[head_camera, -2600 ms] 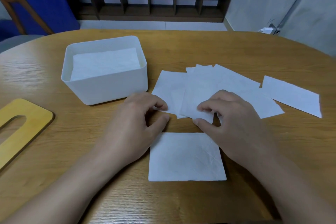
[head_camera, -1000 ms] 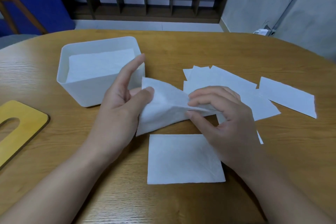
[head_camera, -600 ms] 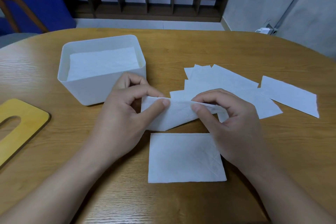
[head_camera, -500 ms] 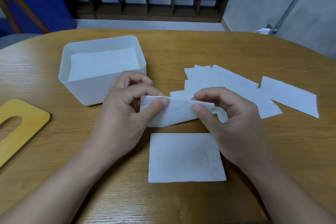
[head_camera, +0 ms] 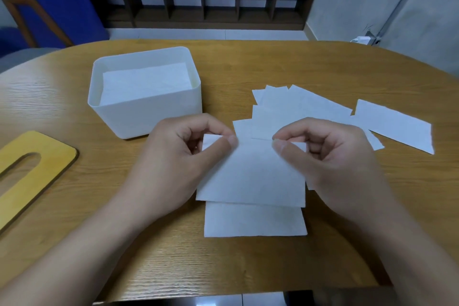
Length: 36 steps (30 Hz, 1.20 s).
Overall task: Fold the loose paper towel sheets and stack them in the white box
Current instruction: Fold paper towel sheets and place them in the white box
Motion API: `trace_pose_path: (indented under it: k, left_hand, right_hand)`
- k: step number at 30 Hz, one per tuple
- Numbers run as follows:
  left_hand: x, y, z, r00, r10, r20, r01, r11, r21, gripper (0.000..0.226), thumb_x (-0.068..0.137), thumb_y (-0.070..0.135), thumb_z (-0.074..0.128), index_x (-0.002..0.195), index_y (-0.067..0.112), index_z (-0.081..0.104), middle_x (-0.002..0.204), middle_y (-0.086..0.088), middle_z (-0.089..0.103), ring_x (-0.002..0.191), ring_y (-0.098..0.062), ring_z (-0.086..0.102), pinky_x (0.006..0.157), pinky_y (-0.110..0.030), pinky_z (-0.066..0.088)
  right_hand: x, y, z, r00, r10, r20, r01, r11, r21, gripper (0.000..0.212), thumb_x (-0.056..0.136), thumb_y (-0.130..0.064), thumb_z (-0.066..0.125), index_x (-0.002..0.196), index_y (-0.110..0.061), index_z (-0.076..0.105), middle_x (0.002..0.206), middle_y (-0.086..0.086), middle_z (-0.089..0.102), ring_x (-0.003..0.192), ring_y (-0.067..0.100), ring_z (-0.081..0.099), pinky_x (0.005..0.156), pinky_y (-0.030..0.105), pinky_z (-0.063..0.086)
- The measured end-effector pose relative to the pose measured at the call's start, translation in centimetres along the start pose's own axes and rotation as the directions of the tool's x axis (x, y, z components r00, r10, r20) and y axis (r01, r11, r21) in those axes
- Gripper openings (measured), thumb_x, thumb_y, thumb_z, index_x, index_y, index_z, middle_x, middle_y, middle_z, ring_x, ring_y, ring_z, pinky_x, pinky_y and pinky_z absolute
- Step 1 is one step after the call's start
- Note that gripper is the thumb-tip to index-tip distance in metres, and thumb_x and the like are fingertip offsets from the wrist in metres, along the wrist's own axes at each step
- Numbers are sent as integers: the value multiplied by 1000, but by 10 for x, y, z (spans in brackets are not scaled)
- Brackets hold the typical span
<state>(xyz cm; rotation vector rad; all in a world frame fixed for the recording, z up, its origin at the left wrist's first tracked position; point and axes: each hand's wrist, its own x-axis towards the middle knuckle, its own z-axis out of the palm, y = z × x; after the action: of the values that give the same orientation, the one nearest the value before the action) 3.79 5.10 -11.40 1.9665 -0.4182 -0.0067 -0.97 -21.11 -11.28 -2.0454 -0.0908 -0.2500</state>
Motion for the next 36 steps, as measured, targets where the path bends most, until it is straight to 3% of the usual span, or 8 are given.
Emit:
trace_pose_path:
  k: [4, 9, 12, 17, 21, 23, 27, 36]
  left_hand:
    - [-5, -1, -2, 987, -92, 134, 90, 996, 23, 9, 100, 41, 80, 103, 33, 81, 81, -21, 70, 73, -45, 59, 65, -52, 56]
    - [-13, 1, -2, 976, -117, 184, 106, 992, 67, 11, 96, 41, 82, 103, 33, 80, 79, -17, 66, 61, -17, 46, 62, -33, 40]
    - [-16, 2, -1, 956, -168, 242, 170, 985, 13, 10, 97, 35, 83, 104, 29, 81, 67, -12, 62, 59, -21, 50, 60, -34, 43]
    - [-20, 11, -1, 891, -291, 349, 390, 883, -260, 13, 97, 22, 79, 105, 12, 81, 62, -16, 52, 50, -21, 40, 45, -24, 37]
    - [-19, 2, -3, 938, -248, 241, 270, 961, -59, 7, 97, 28, 83, 100, 21, 81, 62, -2, 49, 55, -18, 40, 52, -29, 36]
    - [-20, -3, -2, 962, -185, 201, 169, 981, 98, 7, 96, 33, 84, 99, 28, 80, 61, 8, 55, 56, -12, 46, 58, -31, 39]
    - [-26, -1, 2, 983, -87, 163, 4, 891, 453, 10, 93, 45, 80, 98, 40, 74, 80, 17, 68, 73, -4, 63, 65, -29, 49]
    - [-28, 6, -2, 973, -25, 228, -104, 839, 534, 45, 90, 71, 71, 126, 43, 68, 116, 27, 57, 114, 1, 53, 97, -32, 51]
  right_hand:
    - [-7, 1, -4, 992, 54, 112, -42, 993, -106, 5, 96, -33, 82, 92, -33, 81, 73, 2, 71, 58, 30, 49, 53, 37, 40]
    - [-15, 0, -9, 976, 124, 178, -97, 984, -149, 9, 96, -35, 82, 88, -31, 80, 60, -1, 60, 53, 12, 42, 51, 19, 37]
    - [-19, -1, -11, 970, 138, 201, -109, 983, -146, 10, 97, -37, 81, 89, -31, 81, 60, 2, 59, 53, 16, 44, 51, 22, 38]
    - [-20, -9, -15, 947, 229, 226, -276, 940, 202, 7, 96, -23, 82, 92, -18, 84, 75, 22, 68, 57, 23, 53, 51, 26, 43]
    - [-18, 1, -13, 956, 201, 212, -215, 976, 44, 8, 96, -26, 83, 91, -21, 83, 63, 4, 60, 56, 18, 50, 57, 32, 44]
    - [-19, 6, -9, 968, 175, 181, -161, 983, -91, 10, 96, -30, 84, 88, -25, 80, 61, 0, 58, 56, 14, 48, 56, 23, 43]
    - [-20, 9, -4, 978, 117, 171, -68, 960, -272, 12, 95, -36, 84, 86, -31, 77, 66, -5, 63, 59, 16, 55, 54, 19, 44]
    - [-20, 5, -11, 966, 78, 245, 38, 899, -436, 26, 90, -54, 82, 113, -44, 76, 104, -27, 65, 105, 1, 58, 77, 13, 43]
